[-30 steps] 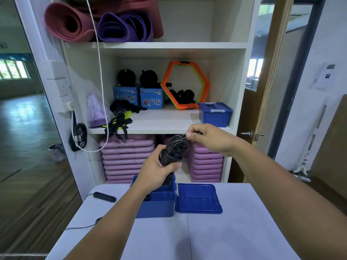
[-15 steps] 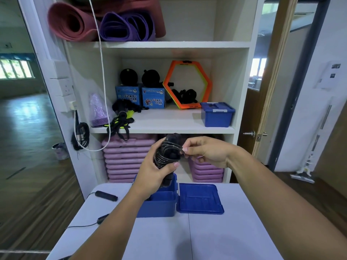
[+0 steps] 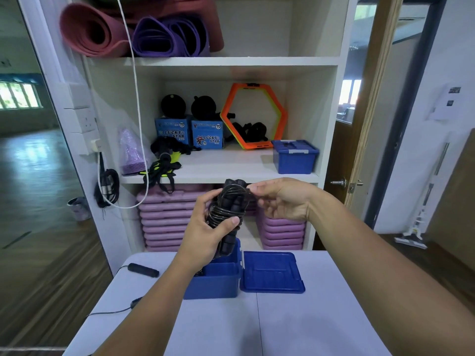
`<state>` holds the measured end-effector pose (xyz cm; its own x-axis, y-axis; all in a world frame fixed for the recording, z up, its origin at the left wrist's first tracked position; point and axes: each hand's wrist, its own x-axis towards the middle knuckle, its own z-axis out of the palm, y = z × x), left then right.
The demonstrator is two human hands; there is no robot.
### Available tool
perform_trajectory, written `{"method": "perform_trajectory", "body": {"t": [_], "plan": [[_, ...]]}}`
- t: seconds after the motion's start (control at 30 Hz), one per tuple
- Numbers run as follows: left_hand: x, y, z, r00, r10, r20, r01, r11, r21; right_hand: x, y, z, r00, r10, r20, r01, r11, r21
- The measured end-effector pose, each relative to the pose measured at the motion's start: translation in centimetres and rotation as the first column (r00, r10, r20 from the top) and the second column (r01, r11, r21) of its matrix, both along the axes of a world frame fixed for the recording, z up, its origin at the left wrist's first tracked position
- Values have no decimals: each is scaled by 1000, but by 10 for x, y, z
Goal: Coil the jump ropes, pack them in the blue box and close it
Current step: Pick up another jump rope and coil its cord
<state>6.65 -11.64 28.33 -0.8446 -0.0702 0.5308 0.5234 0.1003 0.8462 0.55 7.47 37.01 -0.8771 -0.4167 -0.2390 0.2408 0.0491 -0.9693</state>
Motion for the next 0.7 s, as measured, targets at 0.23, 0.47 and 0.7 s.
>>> {"method": "perform_trajectory", "body": {"t": [0.23, 0.47, 0.7], "plan": [[-2, -4, 0, 999, -31, 12, 30, 997, 71, -3, -8, 6, 986, -116, -122, 97, 983, -157], [5, -7, 8, 996, -70, -50, 70, 997, 12, -4, -13, 9, 915, -142, -378, 115, 989, -92], [16, -11, 15, 989, -91, -120, 87, 996, -38, -4, -8, 25, 940, 45, -337, -43, 999, 15]]}}
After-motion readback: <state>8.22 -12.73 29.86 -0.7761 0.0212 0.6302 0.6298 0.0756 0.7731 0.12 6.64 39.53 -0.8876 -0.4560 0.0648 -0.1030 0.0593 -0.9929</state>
